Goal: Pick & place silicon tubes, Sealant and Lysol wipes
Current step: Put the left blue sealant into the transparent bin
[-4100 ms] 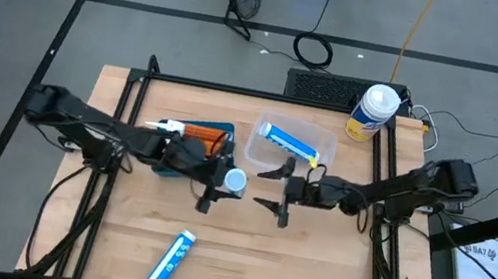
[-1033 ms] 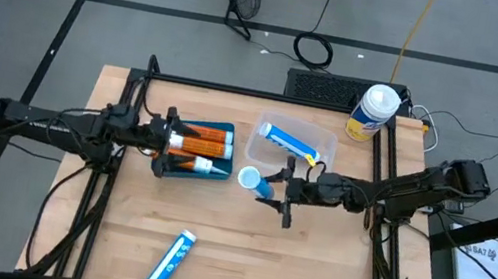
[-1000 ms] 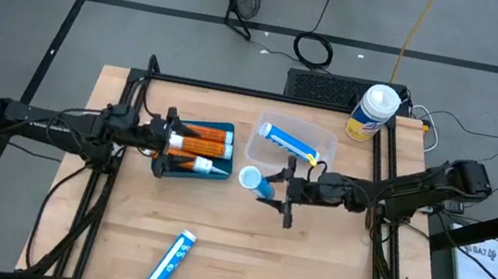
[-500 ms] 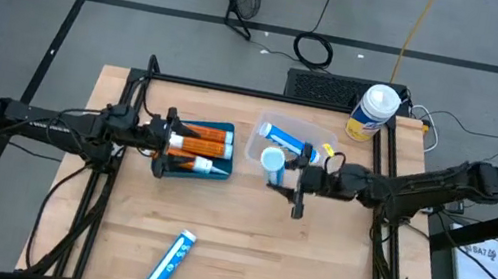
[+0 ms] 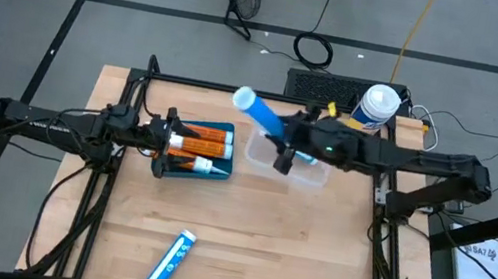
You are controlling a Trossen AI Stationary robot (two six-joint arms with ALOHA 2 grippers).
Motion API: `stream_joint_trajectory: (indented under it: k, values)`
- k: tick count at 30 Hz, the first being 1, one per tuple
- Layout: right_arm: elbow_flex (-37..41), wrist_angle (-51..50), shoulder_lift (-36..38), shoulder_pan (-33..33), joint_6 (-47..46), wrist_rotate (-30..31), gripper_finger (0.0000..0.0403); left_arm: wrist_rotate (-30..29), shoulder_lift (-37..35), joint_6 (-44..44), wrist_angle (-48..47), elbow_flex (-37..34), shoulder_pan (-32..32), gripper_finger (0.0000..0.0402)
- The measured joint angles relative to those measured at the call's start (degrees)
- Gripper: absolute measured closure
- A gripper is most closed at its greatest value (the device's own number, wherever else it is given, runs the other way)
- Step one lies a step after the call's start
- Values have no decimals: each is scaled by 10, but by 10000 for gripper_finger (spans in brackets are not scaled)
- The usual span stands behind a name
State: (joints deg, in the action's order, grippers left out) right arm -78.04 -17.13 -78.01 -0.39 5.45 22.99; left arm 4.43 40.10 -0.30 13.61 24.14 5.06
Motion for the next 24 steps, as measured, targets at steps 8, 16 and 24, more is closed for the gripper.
stream_joint_trajectory:
  k: [8,16,24]
  values:
    - [-23,-161,-28,-25,1,-8,200,0,0,0,0,0,0,91]
    - [21,-166,-36,-53,-5,-7,200,0,0,0,0,0,0,92]
    - [84,-150,-36,-85,-25,-8,200,0,0,0,0,0,0,91]
